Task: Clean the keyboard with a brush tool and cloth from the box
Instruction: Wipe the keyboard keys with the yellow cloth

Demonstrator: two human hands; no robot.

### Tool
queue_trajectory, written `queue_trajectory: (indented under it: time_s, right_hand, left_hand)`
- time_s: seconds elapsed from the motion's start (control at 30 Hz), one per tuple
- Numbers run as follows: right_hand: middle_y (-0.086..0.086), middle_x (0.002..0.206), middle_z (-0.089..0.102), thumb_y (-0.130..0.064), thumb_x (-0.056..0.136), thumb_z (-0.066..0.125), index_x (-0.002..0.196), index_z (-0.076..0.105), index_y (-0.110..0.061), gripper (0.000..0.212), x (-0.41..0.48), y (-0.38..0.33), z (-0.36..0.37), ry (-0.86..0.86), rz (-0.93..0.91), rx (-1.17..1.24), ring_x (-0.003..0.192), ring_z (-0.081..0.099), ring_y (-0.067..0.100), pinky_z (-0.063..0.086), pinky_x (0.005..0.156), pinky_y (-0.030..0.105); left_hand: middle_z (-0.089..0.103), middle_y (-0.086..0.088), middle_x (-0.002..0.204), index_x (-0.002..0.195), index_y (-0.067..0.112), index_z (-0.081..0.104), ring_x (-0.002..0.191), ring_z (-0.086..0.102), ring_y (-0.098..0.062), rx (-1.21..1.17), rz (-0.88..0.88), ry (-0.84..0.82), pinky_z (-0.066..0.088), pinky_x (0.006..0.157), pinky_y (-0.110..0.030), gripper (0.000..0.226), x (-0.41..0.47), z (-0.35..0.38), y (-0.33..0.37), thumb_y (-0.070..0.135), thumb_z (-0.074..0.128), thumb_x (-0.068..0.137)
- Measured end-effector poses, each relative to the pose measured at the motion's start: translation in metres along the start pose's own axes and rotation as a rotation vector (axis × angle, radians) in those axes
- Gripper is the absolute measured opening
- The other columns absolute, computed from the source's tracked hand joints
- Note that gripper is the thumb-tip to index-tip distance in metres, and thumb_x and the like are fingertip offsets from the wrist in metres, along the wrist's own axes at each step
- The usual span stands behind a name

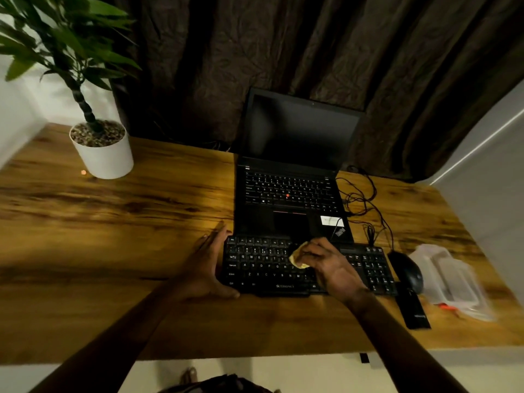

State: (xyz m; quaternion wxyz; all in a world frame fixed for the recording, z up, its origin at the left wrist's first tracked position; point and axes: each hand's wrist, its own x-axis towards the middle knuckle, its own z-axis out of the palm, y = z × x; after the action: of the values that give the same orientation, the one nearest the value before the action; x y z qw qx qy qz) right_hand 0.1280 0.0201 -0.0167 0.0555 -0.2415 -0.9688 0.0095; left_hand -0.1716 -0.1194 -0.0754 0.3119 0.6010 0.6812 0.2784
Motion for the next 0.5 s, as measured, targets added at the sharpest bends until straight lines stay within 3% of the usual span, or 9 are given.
queue_trajectory:
  time_s: [0.1,0.23,0.3,0.4,0.5]
  right_hand:
    - [-0.005,0.114,0.067,0.008,0.052,0.086,0.107,0.074,-0.024,0.065,-0.025,0.021,-0.006,-0.001,0.113,-0.016,0.104,0.058,0.020,0.057,0.086,0.035]
    - [-0.003,0.112,0.068,0.010,0.058,0.084,0.106,0.074,-0.023,0.059,-0.036,0.031,-0.013,0.013,0.215,-0.013,0.100,0.059,0.025,0.058,0.080,0.038]
    - [-0.002,0.114,0.067,0.011,0.063,0.077,0.109,0.073,-0.021,0.056,-0.027,0.020,-0.010,0.042,0.206,-0.003,0.103,0.059,0.025,0.057,0.081,0.037]
    - [-0.005,0.118,0.065,0.012,0.063,0.074,0.111,0.072,-0.023,0.060,-0.017,0.007,-0.002,0.000,0.150,-0.007,0.106,0.057,0.023,0.055,0.084,0.032]
    - [-0.009,0.121,0.063,0.013,0.062,0.071,0.113,0.071,-0.027,0.064,-0.028,0.022,0.000,-0.032,0.201,-0.006,0.110,0.055,0.021,0.054,0.088,0.032]
  left_hand:
    - [0.013,0.010,0.165,0.157,0.029,-0.014,0.150,0.007,-0.012,-0.009,0.016,0.000,0.007,0.124,-0.035,0.159,0.000,-0.001,0.005,0.058,0.095,0.045]
    - [0.017,0.009,0.165,0.156,0.032,-0.015,0.151,0.008,-0.017,-0.015,0.019,0.007,0.010,0.124,-0.040,0.159,0.000,-0.002,0.004,0.062,0.093,0.043]
    - [0.018,0.008,0.164,0.157,0.028,-0.013,0.149,0.007,-0.012,-0.012,0.024,-0.002,0.007,0.124,-0.037,0.159,0.000,-0.001,0.003,0.060,0.094,0.043]
    - [0.018,0.007,0.165,0.159,0.027,-0.011,0.151,0.011,-0.019,-0.014,0.024,-0.004,0.012,0.124,-0.044,0.161,0.000,-0.002,0.003,0.066,0.091,0.041]
    - [0.013,0.006,0.167,0.159,0.023,-0.012,0.147,0.007,-0.006,-0.007,0.042,-0.015,0.006,0.124,-0.039,0.162,-0.001,-0.003,0.004,0.067,0.090,0.041]
